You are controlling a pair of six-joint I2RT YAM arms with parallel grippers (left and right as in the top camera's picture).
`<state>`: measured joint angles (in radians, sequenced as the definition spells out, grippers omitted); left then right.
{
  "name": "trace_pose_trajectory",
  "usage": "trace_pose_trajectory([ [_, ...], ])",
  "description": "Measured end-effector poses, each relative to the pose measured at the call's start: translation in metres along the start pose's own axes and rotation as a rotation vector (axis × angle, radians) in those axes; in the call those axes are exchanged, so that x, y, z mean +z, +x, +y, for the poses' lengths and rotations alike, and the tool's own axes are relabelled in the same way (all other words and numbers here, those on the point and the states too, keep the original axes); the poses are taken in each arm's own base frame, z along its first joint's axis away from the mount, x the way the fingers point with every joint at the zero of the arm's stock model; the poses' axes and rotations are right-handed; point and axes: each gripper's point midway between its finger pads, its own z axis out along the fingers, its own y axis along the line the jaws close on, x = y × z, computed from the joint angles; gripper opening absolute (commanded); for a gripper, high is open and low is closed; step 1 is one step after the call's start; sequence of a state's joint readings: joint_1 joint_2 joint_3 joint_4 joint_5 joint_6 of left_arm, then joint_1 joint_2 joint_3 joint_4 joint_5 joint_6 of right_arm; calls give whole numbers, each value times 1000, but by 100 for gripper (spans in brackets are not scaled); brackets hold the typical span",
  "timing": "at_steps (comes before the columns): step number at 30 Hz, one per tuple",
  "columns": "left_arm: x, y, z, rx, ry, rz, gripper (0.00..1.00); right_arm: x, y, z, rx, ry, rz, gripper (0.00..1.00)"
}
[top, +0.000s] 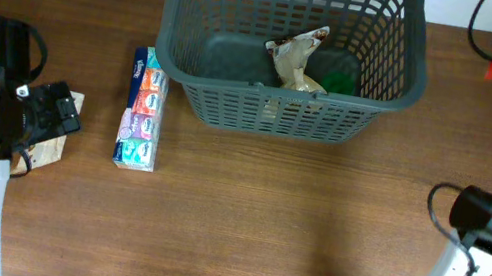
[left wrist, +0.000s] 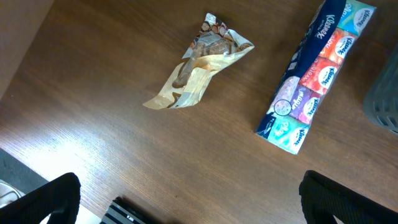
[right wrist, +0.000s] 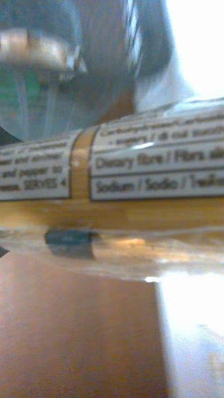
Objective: Pack container
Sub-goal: 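Lift the spaghetti package with the right gripper and lower it into the basket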
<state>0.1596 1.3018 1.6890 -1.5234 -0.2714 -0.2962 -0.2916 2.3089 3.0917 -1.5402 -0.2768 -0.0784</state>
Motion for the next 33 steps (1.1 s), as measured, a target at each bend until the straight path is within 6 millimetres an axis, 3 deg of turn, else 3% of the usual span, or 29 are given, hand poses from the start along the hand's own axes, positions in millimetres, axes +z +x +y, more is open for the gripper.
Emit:
trace_pose_trajectory([
  [7, 0, 0, 0, 0, 0, 0, 100, -102, -41, 111, -152, -165, -256, 4],
  [11, 0, 0, 0, 0, 0, -1, 100, -142, -43, 177, -247, -299, -342, 4],
  [12, 0, 0, 0, 0, 0, -1, 100, -143, -42, 180, -251, -306, -344, 4],
  [14, 0, 0, 0, 0, 0, -1, 100, -146, -37, 204, -282, -358, -339, 4],
  [17, 0, 0, 0, 0, 0, -1, 100, -135, -25, 237, -319, -418, -299, 4],
  [23, 0, 0, 0, 0, 0, -1, 100, -89, 0, 271, -391, -444, -179, 4],
  [27, 0, 0, 0, 0, 0, -1, 100, -45, 24, 280, -444, -426, -61, 4],
  [33, 0, 0, 0, 0, 0, -1, 100, 19, 67, 274, -548, -381, 125, 4],
])
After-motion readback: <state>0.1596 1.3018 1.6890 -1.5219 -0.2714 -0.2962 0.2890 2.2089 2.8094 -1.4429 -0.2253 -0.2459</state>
